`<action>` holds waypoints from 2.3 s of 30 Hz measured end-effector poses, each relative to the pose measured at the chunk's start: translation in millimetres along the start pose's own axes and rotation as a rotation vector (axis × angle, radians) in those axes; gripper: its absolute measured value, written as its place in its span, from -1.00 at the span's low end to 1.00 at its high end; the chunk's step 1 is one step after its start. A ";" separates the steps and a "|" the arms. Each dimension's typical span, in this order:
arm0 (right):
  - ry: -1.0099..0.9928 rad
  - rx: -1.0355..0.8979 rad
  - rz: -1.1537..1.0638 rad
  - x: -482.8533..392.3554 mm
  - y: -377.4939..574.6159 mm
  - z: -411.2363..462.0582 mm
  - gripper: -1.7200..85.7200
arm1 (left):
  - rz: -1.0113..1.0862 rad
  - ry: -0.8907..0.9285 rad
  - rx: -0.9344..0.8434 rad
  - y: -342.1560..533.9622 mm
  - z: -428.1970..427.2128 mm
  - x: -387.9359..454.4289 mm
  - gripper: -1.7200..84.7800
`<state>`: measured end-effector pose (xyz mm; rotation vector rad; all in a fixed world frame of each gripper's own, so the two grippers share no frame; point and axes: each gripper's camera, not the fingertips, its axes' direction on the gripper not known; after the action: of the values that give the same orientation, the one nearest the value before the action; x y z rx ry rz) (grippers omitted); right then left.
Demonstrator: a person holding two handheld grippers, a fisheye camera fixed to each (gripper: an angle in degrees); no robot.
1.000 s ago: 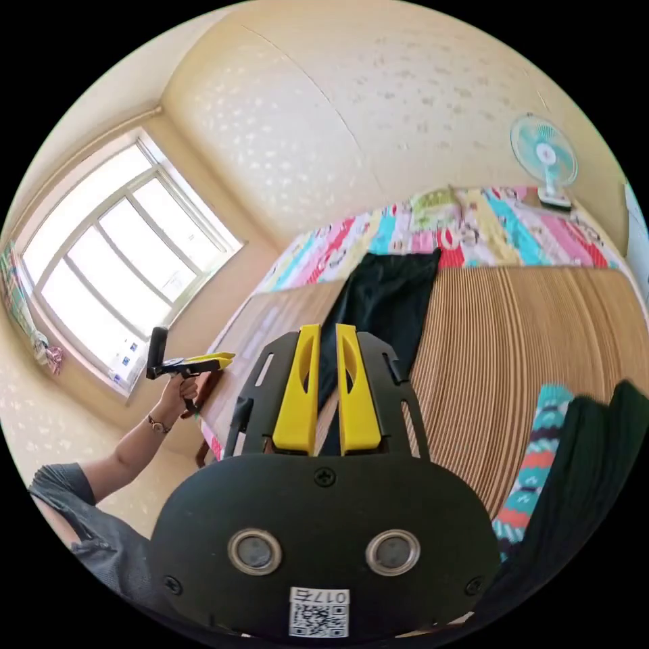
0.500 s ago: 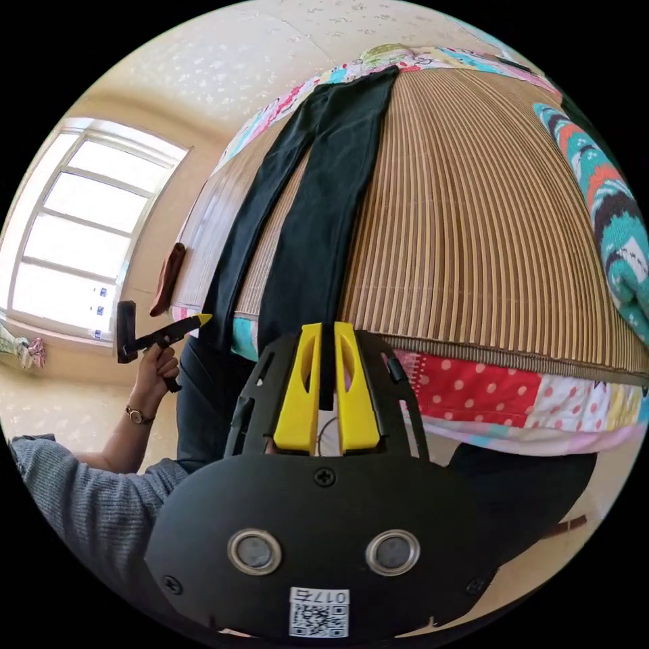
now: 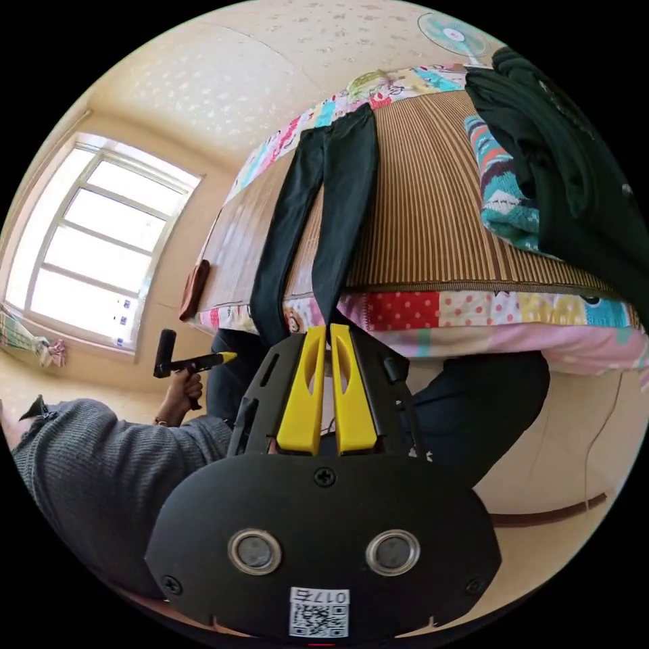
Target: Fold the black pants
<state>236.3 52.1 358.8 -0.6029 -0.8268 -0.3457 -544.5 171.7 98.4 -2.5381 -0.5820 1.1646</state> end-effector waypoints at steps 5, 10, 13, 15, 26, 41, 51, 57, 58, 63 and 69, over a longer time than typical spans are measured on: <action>0.044 -0.130 -0.298 -77.6 -29.9 21.1 -0.93 | 0.264 0.083 0.023 -45.6 -29.9 56.8 -0.72; 0.110 -0.210 -0.496 -140.8 -36.5 72.3 -0.92 | 0.403 0.074 -0.008 -108.2 -10.3 116.3 -0.68; 0.098 -0.217 -0.554 -162.2 -34.3 90.0 -0.92 | 0.380 0.033 -0.122 -142.8 21.1 124.4 -0.59; 0.057 -0.209 -0.534 -162.9 -34.1 92.5 -0.92 | 0.370 0.041 -0.250 -155.0 46.6 121.9 -0.59; -0.008 -0.108 -0.102 5.6 -166.8 64.4 -0.72 | 0.293 0.131 -0.189 -138.1 57.6 65.7 -0.98; 0.005 0.106 0.239 73.2 -488.2 185.4 -0.84 | 0.263 0.329 -0.183 -139.3 39.4 -6.9 -0.98; 0.582 0.276 -0.384 -202.4 -494.4 245.3 -0.91 | 0.266 0.473 -0.072 -112.5 -37.6 -82.3 -0.98; 0.379 0.032 -0.286 -211.7 -519.7 306.5 -0.85 | 0.135 0.257 -0.045 -99.1 -65.8 -119.0 -0.98; 0.249 0.041 -0.198 -197.5 -514.0 295.2 -0.83 | 0.113 0.236 -0.046 -99.2 -66.5 -124.7 -0.97; -0.203 0.128 -0.206 -148.3 -410.7 219.7 -0.76 | 0.062 0.290 -0.041 -98.5 -65.1 -135.8 -0.96; -0.223 -0.053 -0.075 -74.5 -223.6 163.8 -0.74 | 0.054 0.242 -0.062 -100.6 -66.9 -135.2 -0.90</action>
<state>-19.9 -16.5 468.6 -0.6684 -1.0591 -0.3741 -597.2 190.0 270.9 -2.7097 -0.4992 0.8487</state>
